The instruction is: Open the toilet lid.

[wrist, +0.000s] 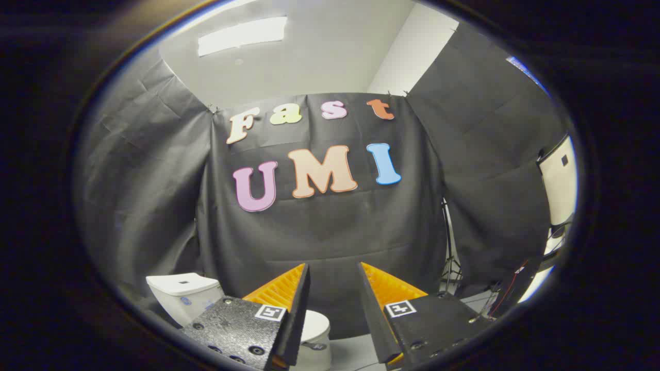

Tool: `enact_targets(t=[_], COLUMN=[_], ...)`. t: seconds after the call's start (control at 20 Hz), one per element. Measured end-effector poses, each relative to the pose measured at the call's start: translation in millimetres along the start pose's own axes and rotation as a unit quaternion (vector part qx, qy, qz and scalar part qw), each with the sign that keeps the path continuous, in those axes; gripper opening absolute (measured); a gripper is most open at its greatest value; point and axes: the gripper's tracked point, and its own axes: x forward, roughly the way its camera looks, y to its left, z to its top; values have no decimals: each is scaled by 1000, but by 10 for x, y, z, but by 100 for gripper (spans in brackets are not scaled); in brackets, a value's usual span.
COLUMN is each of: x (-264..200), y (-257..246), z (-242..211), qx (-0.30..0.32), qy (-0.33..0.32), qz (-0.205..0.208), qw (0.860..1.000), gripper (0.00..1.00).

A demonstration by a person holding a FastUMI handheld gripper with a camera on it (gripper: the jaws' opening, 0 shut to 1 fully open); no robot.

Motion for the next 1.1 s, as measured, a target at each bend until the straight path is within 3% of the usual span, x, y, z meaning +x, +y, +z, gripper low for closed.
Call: enact_targets(t=[1.1], x=[43], y=[-58], z=[-45], qx=[16], qy=[11], qz=[-12], qw=[1000], gripper=[56])
